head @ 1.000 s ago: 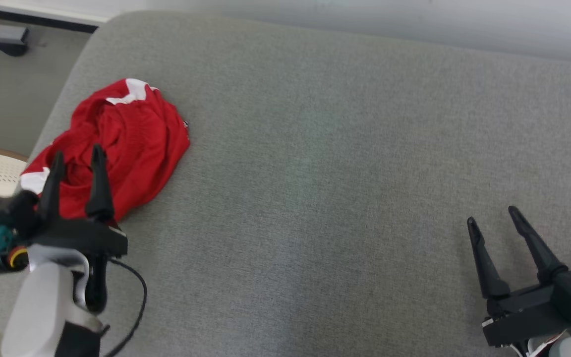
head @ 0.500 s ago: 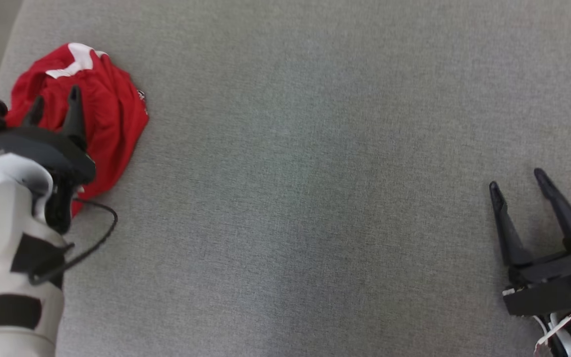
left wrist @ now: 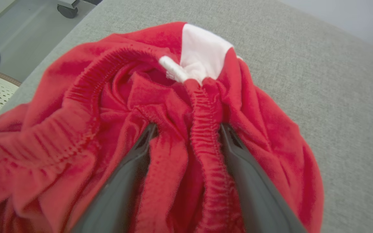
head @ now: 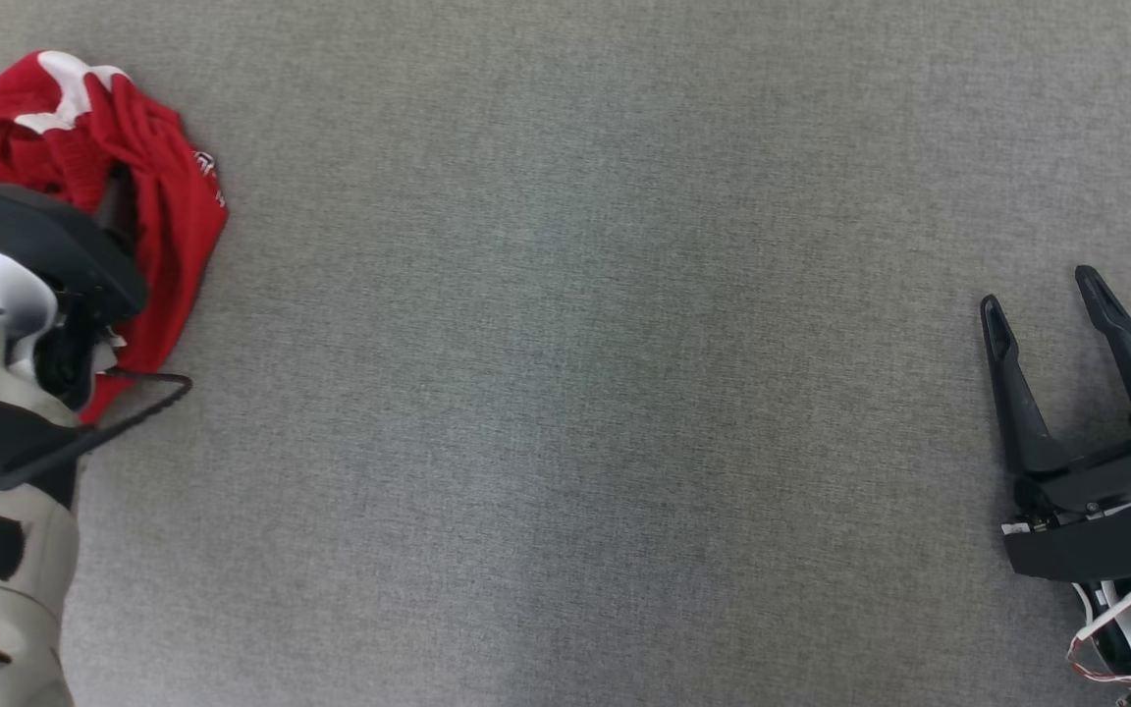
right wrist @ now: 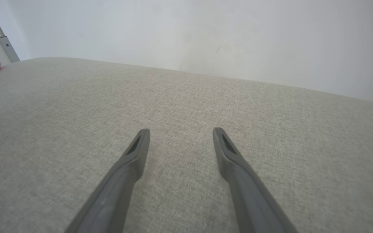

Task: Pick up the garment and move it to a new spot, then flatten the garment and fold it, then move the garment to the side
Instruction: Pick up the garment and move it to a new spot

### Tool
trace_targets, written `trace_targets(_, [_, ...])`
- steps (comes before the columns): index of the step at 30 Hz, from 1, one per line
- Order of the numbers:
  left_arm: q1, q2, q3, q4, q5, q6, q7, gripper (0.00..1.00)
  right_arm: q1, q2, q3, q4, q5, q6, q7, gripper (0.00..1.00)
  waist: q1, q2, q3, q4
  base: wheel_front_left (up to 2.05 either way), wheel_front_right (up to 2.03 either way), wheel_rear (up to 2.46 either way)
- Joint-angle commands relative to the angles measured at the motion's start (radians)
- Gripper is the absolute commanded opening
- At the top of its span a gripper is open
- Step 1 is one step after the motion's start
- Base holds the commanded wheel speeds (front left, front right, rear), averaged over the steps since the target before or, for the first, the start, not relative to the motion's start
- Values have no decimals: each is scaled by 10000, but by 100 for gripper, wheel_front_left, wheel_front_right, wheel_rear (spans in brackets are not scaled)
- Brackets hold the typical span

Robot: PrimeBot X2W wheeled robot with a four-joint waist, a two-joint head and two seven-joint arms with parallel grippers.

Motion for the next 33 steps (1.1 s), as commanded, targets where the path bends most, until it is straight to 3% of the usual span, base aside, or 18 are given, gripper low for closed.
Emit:
trace_targets(1, [-39,58,49,200,-171,-34,106,100,109,17,21,535,71,-14,102,100,2,1,95,-115,0,0,0])
trace_targets(8, [-19,176,70,988,-324,-125,310,100,200,108,-69,616,73,-16,125,100,2,1,107,-256,0,0,0])
trace_targets(9, [2,179,53,1045,-323,-166,267,42,212,119,-56,647,75,-16,125,100,2,1,87,-265,0,0,0])
trace_targets(10, [10,194,15,1052,-306,-209,127,15,216,140,-47,672,85,-16,125,100,2,1,56,-267,0,0,0])
trace_targets(11, [24,230,-16,1017,-264,-185,-77,0,214,172,-31,688,95,-16,125,100,2,1,22,-272,0,0,0])
trace_targets(26, [631,621,-670,162,-37,-697,-3060,0,280,1158,427,870,372,-10,54,100,2,1,-2003,-832,0,0,0])
trace_targets(33, [1024,581,-985,-548,-249,-763,-3444,0,803,1647,453,1012,451,-10,52,100,2,1,-3087,-1244,0,0,0])
